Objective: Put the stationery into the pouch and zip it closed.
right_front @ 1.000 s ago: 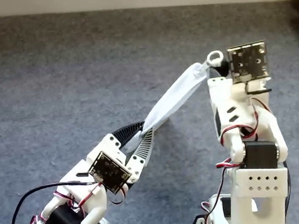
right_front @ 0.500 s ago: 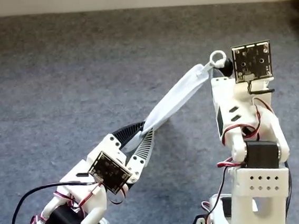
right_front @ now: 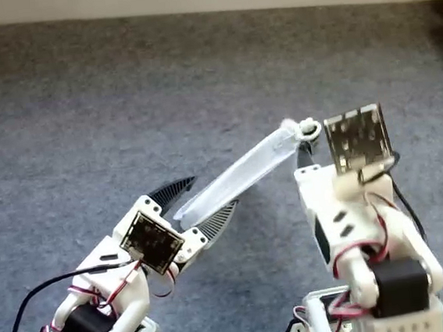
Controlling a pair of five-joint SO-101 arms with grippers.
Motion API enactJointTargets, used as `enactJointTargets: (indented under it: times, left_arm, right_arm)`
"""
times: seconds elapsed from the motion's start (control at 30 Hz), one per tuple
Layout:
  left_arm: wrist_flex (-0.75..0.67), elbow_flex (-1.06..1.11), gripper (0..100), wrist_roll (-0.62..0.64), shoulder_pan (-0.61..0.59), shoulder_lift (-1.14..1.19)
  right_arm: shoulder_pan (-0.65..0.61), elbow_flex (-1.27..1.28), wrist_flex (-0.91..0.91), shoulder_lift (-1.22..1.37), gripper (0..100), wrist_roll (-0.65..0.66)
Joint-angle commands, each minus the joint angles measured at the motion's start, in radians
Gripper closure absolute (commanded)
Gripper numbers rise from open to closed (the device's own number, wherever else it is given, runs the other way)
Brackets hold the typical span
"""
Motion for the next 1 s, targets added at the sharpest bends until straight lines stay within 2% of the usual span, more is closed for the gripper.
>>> enactJointTargets:
  times: [0.0, 0.1, 0.27, 0.43, 0.7, 0.8, 0.9, 0.97]
  left_arm:
    - [0.051, -0.117, 76, -0.006, -0.018, 0.004]
    - [0.051, -0.14, 76, -0.005, -0.036, 0.004]
    - [0.002, -0.139, 77, 0.002, -0.166, 0.005]
    - [-0.018, -0.159, 77, 0.075, -0.245, 0.004]
    - [0.196, -0.469, 77, 0.083, -0.249, 0.004]
    - [0.259, -0.532, 78, 0.083, -0.266, 0.004]
    - [0.278, -0.532, 87, 0.078, -0.351, -0.004]
    - [0.279, -0.532, 95, 0.075, -0.4, -0.004]
  right_arm:
    - [-0.028, -0.058, 0.028, -0.045, 75.6, -0.005]
    - [-0.03, -0.114, 0.084, -0.051, 75.6, -0.003]
    - [-0.033, -0.262, 0.219, -0.05, 75.6, -0.008]
    - [-0.134, -0.329, 0.338, -0.054, 75.6, -0.009]
    - [-0.145, -0.314, 0.406, -0.054, 75.9, -0.011]
    - [-0.145, -0.278, 0.45, -0.056, 83.0, -0.011]
    - [-0.145, -0.274, 0.49, -0.056, 96.9, -0.006]
    - [-0.14, -0.266, 0.512, -0.056, 99.1, -0.008]
